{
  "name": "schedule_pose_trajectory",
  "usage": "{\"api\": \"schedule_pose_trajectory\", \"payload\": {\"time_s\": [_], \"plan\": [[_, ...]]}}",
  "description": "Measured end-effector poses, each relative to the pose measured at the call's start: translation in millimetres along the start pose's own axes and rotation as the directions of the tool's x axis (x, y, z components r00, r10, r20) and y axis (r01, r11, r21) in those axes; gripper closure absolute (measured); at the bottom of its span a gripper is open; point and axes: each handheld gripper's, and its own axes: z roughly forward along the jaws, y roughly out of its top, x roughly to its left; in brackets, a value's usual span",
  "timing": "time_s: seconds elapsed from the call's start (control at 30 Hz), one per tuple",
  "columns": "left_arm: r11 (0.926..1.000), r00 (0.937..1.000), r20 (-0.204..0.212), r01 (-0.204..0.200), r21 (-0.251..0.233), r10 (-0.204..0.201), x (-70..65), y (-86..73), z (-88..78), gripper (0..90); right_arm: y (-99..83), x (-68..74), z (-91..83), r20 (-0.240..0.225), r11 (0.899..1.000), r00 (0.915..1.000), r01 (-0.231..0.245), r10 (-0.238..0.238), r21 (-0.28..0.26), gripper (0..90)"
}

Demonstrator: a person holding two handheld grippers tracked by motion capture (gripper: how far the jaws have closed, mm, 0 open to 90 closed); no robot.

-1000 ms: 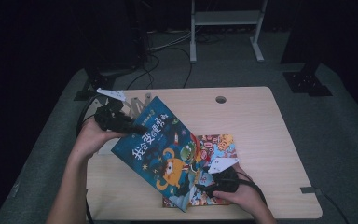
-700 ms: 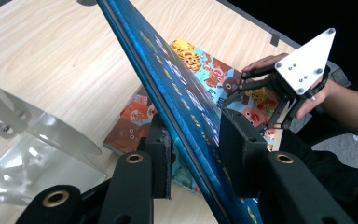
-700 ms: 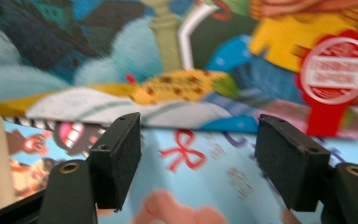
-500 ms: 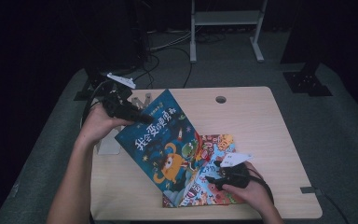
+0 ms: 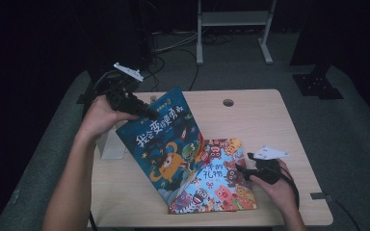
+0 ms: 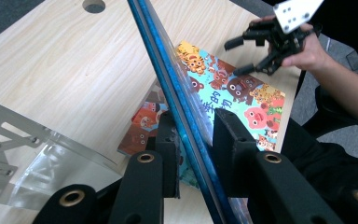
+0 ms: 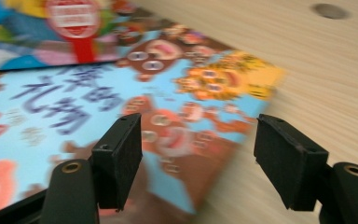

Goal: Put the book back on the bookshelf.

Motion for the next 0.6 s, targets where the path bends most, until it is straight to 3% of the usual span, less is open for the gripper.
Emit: {"api": "schedule_pose_trajectory", "payload": {"time_s": [0.03, 0.13, 0.2, 0.23, 0.27, 0.37, 0.5, 0.6], "plan": [[1.0000, 1.0000, -0.001, -0.006, 0.003, 0.006, -1.0, 1.3, -1.5, 73.8, -2.2, -9.2, -2.6, 0.034, 0.999, 0.9989, -0.032, 0.032, -0.001, 31.3], [0.9998, 0.9998, -0.010, -0.017, 0.013, 0.017, -5.0, 5.2, -5.0, 74.5, -5.1, -17.6, -4.8, 0.067, 0.998, 0.9957, -0.063, 0.063, -0.007, 31.7], [0.9998, 0.9998, -0.001, -0.019, 0.010, 0.019, -7.7, 8.8, -8.3, 76.4, -11.5, -27.8, -5.6, 0.112, 0.995, 0.9884, -0.102, 0.102, -0.010, 32.0], [0.9998, 0.9998, -0.001, -0.019, 0.010, 0.019, -7.7, 8.8, -8.3, 77.5, -11.5, -27.8, -5.6, 0.112, 0.995, 0.9884, -0.102, 0.102, -0.010, 32.0], [0.9997, 0.9997, 0.008, -0.022, 0.008, 0.022, -8.5, 10.0, -9.6, 78.9, -16.0, -32.7, -4.5, 0.146, 0.994, 0.9831, -0.111, 0.110, -0.002, 32.0], [0.9988, 0.9987, 0.020, -0.048, 0.012, 0.048, -14.7, 13.5, -13.8, 80.8, -20.3, -36.9, -3.4, 0.169, 0.992, 0.9776, -0.126, 0.125, -0.002, 32.0], [0.9974, 0.9984, -0.015, -0.054, 0.048, 0.054, -22.4, 16.9, -17.6, 81.3, -24.8, -43.4, -2.6, 0.200, 0.989, 0.9690, -0.147, 0.145, -0.004, 31.9], [0.9955, 0.9968, -0.010, -0.078, 0.054, 0.079, -28.4, 17.9, -20.2, 82.6, -28.2, -46.6, -0.4, 0.211, 0.987, 0.9649, -0.162, 0.156, 0.010, 31.3]]}}
